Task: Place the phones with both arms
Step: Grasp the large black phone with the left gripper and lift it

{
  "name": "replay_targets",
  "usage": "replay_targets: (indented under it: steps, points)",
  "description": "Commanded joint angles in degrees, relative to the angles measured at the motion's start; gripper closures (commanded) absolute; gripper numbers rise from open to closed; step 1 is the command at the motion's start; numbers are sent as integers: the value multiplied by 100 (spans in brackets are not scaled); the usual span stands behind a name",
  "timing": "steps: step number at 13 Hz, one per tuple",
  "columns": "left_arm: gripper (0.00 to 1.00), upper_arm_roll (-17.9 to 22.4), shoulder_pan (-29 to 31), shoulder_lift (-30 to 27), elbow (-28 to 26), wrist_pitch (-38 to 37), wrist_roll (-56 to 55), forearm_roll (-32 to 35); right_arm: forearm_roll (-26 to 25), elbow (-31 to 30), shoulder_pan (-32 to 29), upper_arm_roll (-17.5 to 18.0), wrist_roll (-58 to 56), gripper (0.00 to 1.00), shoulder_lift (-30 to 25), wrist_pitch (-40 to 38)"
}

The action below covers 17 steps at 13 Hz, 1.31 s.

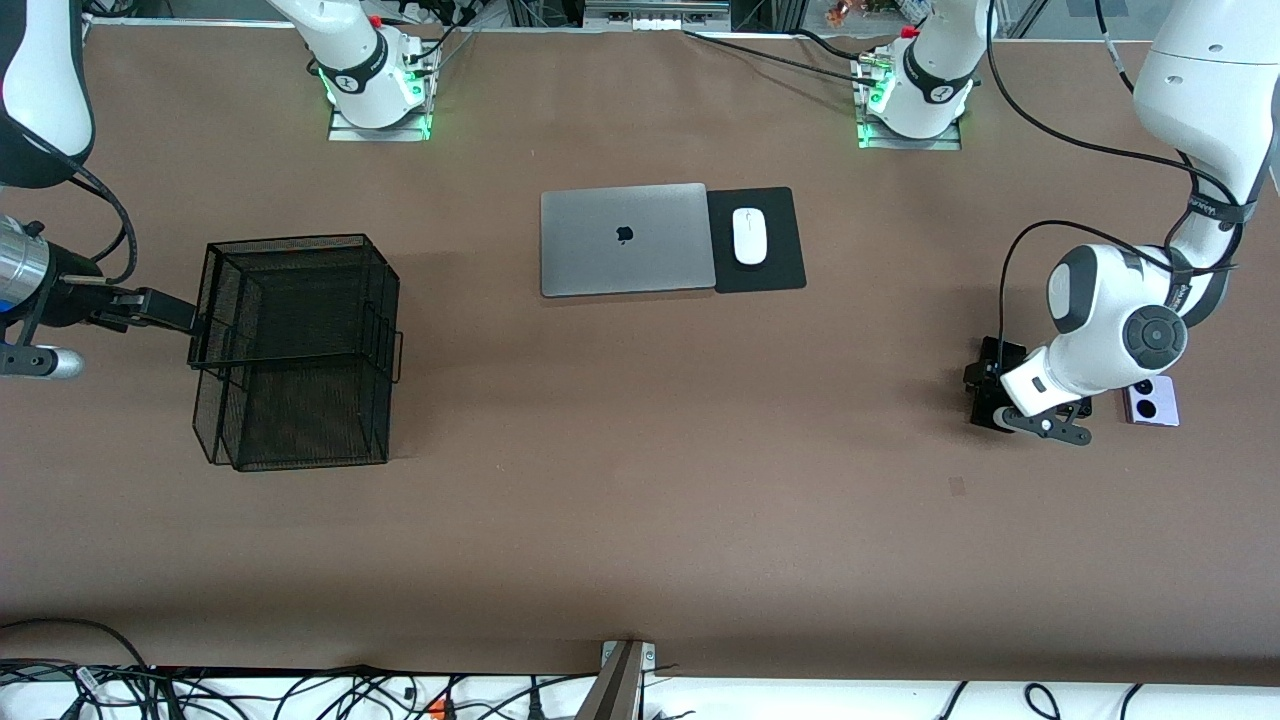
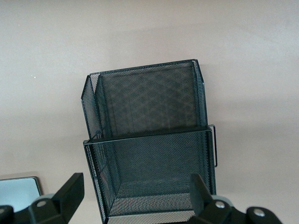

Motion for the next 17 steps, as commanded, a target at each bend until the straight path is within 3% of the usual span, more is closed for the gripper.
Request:
replay_targets:
  steps: [1,17]
  points:
    - [0,5,64,18,-75,107,-4,402,-88,25,-30,32,-21,0,-51,-95]
    - [0,13,275,299,-189,590,13,694,-203,25,-39,23,-3,0,-25,-183]
